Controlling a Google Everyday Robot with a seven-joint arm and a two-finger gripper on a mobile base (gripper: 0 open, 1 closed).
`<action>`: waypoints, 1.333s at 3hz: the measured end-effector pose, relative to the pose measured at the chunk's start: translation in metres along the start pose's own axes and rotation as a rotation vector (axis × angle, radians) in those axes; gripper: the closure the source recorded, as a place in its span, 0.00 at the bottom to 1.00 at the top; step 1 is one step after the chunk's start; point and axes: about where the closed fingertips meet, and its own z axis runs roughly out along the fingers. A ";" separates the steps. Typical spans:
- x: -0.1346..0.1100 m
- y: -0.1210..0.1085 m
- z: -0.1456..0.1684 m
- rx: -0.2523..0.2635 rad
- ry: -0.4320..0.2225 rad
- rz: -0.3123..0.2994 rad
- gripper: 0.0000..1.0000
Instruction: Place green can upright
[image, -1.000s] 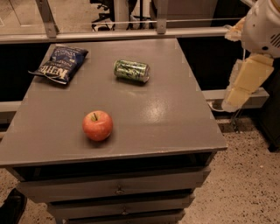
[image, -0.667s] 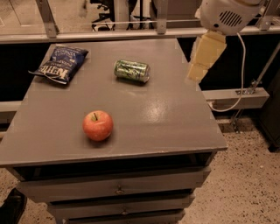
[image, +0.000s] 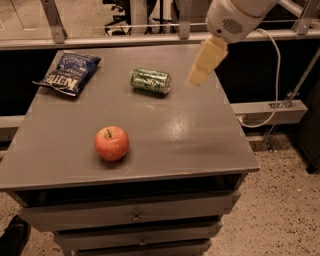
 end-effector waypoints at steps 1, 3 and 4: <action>-0.035 -0.021 0.068 -0.058 -0.063 0.060 0.00; -0.080 -0.033 0.166 -0.158 -0.058 0.123 0.00; -0.083 -0.037 0.191 -0.173 -0.019 0.133 0.00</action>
Offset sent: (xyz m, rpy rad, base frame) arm 0.1162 0.1038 -0.0836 0.1834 0.1343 -0.0204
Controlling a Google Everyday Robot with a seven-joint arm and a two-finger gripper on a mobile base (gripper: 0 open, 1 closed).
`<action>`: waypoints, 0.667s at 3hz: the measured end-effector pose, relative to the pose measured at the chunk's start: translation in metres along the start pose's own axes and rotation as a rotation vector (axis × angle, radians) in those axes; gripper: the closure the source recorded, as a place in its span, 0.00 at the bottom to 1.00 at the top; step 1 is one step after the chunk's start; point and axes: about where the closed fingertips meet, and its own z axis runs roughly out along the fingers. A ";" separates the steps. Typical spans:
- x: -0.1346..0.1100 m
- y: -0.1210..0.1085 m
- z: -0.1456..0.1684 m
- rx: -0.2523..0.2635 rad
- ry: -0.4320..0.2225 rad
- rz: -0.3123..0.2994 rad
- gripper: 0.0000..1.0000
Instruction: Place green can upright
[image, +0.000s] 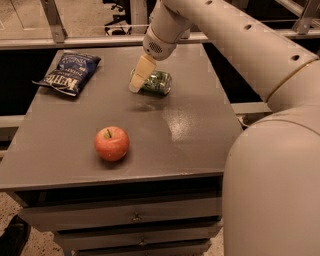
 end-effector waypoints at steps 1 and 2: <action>0.001 -0.007 0.020 -0.012 0.042 0.012 0.00; 0.004 -0.012 0.033 -0.022 0.073 0.016 0.00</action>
Offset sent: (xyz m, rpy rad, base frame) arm 0.0292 0.0005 -0.0343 -0.0835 0.0745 -0.0208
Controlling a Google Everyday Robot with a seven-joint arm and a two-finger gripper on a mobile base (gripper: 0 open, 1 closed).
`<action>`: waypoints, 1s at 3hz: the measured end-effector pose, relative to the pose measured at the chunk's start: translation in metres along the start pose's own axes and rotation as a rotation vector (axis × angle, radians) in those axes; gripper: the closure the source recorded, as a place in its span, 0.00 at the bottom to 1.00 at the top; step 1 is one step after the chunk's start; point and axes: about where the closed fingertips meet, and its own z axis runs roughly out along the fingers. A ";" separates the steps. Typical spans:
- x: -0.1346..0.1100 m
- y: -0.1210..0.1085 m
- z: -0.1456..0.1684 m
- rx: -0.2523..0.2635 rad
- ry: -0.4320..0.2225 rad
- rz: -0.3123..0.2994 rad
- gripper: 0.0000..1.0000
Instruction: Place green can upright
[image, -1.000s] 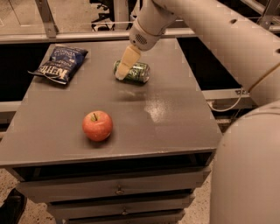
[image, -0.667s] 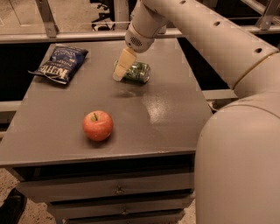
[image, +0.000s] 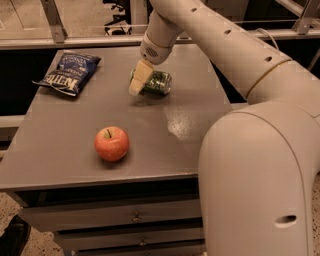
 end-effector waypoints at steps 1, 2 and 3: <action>0.002 -0.003 0.010 -0.028 0.054 -0.004 0.17; 0.000 -0.003 0.010 -0.050 0.080 -0.004 0.38; -0.005 -0.003 0.002 -0.061 0.076 -0.007 0.63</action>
Offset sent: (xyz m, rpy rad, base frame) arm 0.0092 0.0002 0.0022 -0.0806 0.1063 0.0202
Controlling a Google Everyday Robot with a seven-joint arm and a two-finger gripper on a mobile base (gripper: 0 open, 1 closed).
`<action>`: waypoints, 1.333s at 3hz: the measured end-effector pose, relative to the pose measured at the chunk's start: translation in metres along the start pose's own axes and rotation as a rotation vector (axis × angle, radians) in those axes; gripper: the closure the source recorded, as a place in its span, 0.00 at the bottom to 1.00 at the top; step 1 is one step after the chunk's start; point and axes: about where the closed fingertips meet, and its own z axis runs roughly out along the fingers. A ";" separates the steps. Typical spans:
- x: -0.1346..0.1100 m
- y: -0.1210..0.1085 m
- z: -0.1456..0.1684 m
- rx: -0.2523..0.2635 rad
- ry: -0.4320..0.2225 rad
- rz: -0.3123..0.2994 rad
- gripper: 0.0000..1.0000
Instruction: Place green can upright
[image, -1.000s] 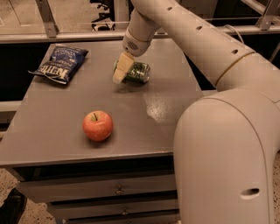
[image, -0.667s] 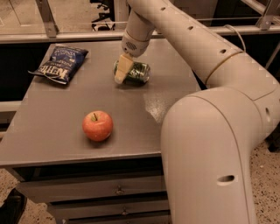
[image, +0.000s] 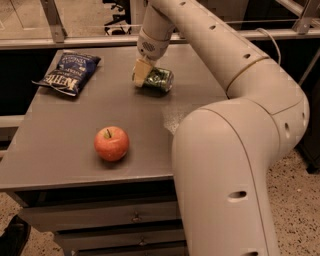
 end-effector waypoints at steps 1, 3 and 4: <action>0.001 0.001 -0.020 0.000 -0.078 0.005 0.86; 0.026 -0.005 -0.061 0.028 -0.436 0.059 1.00; 0.037 -0.009 -0.070 0.045 -0.641 0.082 1.00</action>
Offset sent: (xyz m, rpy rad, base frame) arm -0.0164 -0.0612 0.0706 0.4277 -0.2276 -0.0909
